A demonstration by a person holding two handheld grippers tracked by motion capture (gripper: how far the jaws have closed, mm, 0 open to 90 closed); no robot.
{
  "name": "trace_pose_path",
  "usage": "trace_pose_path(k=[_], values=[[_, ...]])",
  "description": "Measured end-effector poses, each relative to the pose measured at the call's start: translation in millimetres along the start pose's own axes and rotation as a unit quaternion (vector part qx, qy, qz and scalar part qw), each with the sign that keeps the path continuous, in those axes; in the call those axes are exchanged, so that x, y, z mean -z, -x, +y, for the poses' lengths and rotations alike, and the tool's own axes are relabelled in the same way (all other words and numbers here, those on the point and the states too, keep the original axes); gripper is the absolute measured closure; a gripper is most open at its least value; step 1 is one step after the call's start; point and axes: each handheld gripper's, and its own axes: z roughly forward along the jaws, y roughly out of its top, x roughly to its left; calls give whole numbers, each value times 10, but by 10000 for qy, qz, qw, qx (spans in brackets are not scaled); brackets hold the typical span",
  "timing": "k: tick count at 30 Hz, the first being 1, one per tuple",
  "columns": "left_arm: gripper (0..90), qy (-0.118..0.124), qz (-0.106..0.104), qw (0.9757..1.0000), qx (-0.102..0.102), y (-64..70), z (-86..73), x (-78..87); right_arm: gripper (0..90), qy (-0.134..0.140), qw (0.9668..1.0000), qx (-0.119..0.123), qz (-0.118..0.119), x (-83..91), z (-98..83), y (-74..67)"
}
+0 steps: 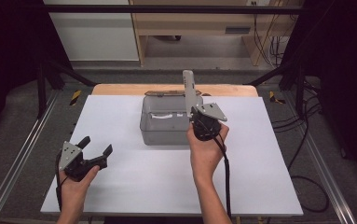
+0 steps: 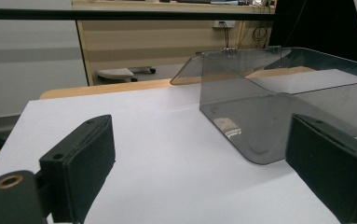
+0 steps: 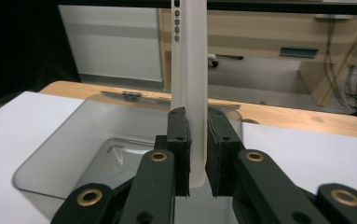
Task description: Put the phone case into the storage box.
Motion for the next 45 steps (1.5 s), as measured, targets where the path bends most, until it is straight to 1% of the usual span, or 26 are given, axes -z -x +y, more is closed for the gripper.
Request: trace_pose_path(k=[3,5,10,12,13,15,17,18,20,22,25,30,35,36,41,45], values=[[85,-2,22,10000,5,-12,-7,8,813,37,9999,-59,-139,-1,-25,27],[85,2,20,10000,27,-21,-7,2,813,56,9997,-112,-188,-10,-50,41],[76,-14,36,10000,44,-28,-11,-1,813,41,9996,-126,-260,-36,-81,55],[32,-18,127,9999,78,-30,-11,-4,813,-11,9995,-145,-263,-59,-86,61],[25,-24,144,9999,72,-35,-13,-8,813,-36,9995,-146,-274,-70,-88,63],[25,-100,82,9999,99,-40,-26,-29,813,-93,9994,-162,-287,-92,-93,71],[23,-154,82,9998,133,-48,-33,-40,813,-141,9993,-184,-304,-115,-99,82],[23,-137,112,9998,135,-53,-31,-37,813,-160,9992,-190,-308,-128,-103,88],[22,-124,92,9998,144,-55,-29,-32,813,-200,9991,-205,-320,-150,-114,97],[21,-113,110,9998,136,-61,-29,-32,813,-242,9990,-170,-336,-175,-125,105],[21,-138,78,9998,146,-57,-32,-40,813,-301,9987,-186,-366,-209,-139,124],[22,-138,55,9998,98,-46,-32,-47,813,-441,9980,-207,-398,-267,-158,157],[23,-152,3,9998,101,-43,-32,-51,813,-571,9973,-249,-395,-305,-176,179],[23,-146,20,9999,77,-44,-31,-52,813,-596,9971,-253,-389,-310,-181,186],[24,-168,-47,9998,69,-24,-32,-68,813,-728,9962,-279,-382,-340,-205,216],[24,-174,-74,9998,48,-15,-31,-73,813,-820,9956,-248,-374,-366,-226,232]])
